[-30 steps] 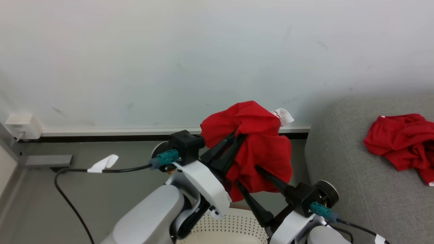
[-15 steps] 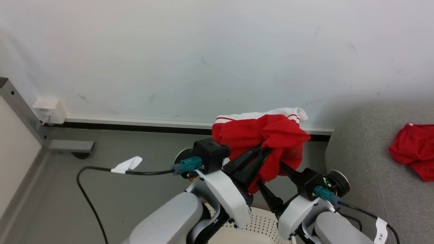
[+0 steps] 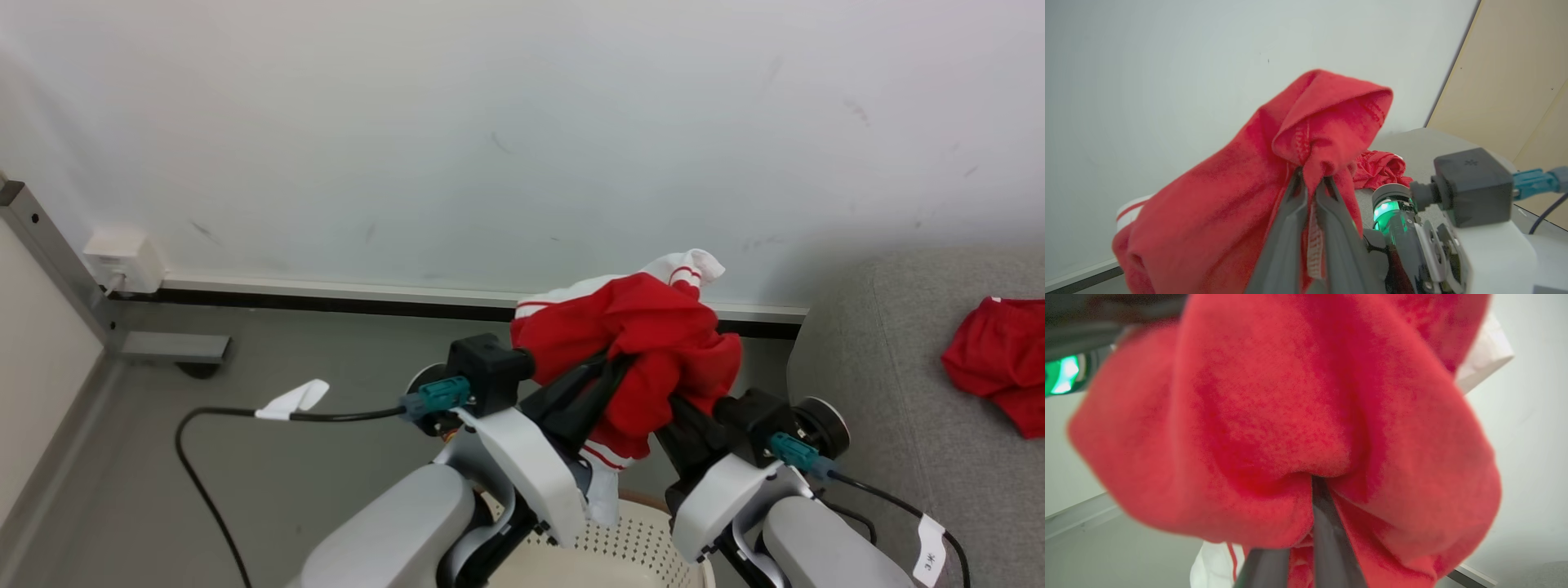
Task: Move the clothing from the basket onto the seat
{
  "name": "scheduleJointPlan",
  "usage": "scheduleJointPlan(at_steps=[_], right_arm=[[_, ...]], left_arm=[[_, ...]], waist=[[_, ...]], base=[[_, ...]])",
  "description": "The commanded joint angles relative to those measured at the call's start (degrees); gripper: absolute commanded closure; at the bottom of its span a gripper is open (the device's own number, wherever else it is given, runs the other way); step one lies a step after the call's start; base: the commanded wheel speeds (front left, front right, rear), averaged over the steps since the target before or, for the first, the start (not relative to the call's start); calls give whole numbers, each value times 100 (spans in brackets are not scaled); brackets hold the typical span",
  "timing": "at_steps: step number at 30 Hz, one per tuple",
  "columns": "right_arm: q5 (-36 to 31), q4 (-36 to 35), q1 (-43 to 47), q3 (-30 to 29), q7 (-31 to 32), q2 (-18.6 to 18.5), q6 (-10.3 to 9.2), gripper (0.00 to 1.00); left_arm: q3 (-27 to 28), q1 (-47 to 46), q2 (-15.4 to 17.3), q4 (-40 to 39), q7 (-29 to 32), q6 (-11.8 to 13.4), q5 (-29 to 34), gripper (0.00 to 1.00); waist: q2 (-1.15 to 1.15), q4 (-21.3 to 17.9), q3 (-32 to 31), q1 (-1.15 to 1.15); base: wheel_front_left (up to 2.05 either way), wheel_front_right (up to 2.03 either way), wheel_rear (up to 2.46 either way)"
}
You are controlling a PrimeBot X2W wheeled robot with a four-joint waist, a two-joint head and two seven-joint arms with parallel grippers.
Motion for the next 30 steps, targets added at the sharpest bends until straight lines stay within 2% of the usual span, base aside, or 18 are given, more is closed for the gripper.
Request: scheduleJointPlan(at_steps=[1, 10, 19, 20, 21, 22, 30], right_arm=[[111, -104, 139, -73, 3, -58, 4, 100], [352, -816, 730, -264, 2, -306, 4, 100], [272, -1678, 1030, -834, 2, -447, 4, 100], [256, -1749, 1042, -905, 2, -460, 4, 100], [245, -1803, 1061, -977, 2, -477, 4, 100], [226, -1847, 1085, -1063, 2, -481, 4, 100], [127, -2129, 1163, -1628, 2, -563, 4, 100]], left_arm=[[32, 56, 77, 98, -40, 26, -27, 100], [61, 126, 136, 323, -153, 72, -48, 100], [21, 274, 237, 314, -161, 59, -103, 100], [14, 292, 238, 299, -173, 49, -116, 66], [-3, 306, 241, 287, -170, 38, -122, 19], [-17, 320, 238, 265, -176, 28, -117, 0], [-131, 392, 226, 156, -208, 35, -47, 0]], waist=[[0, -17, -5, 0], [0, -122, -11, 0], [0, -463, 25, 0], [0, -514, 26, 0], [0, -563, 27, 0], [0, -613, 28, 0], [0, -971, 24, 0]], base=[[0, 0, 0], [0, 0, 0], [0, 0, 0], [0, 0, 0], [0, 0, 0], [0, 0, 0], [0, 0, 0]])
